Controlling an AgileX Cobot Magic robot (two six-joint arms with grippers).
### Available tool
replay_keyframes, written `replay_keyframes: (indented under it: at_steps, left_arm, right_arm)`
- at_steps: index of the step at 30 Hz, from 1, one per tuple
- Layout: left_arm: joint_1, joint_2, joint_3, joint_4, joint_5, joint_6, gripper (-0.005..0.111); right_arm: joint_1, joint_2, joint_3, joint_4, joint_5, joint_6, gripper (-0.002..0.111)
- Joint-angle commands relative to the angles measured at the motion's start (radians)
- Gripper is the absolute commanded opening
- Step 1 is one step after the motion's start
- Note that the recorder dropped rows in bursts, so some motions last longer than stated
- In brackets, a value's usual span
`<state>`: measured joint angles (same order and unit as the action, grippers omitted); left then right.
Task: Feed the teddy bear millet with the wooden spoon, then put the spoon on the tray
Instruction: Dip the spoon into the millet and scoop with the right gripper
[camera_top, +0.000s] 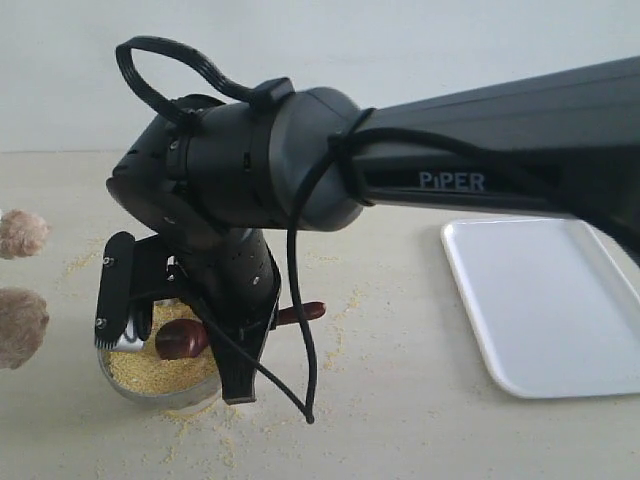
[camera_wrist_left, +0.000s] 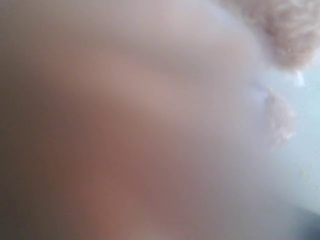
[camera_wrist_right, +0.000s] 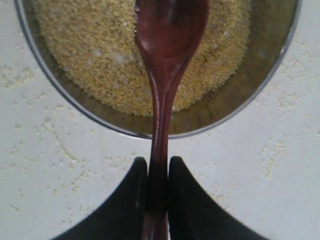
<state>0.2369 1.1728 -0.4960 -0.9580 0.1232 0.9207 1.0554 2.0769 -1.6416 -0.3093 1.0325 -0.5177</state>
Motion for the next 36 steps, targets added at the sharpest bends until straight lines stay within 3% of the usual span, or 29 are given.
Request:
replay_keyframes:
  at_steps: [1, 21, 36]
  left_arm:
    - [-0.002, 0.002, 0.003, -0.003, -0.018, -0.008, 0.005]
    - [-0.002, 0.002, 0.003, -0.003, -0.016, -0.008, 0.005]
    - [-0.002, 0.002, 0.003, -0.003, -0.016, -0.008, 0.005]
  right_arm:
    - [0.001, -0.006, -0.006, 0.047, 0.009, -0.019, 0.000]
    - [0.001, -0.010, -0.006, 0.072, 0.078, 0.064, 0.000]
    - [0.001, -0.010, -0.006, 0.091, 0.030, 0.103, 0.000]
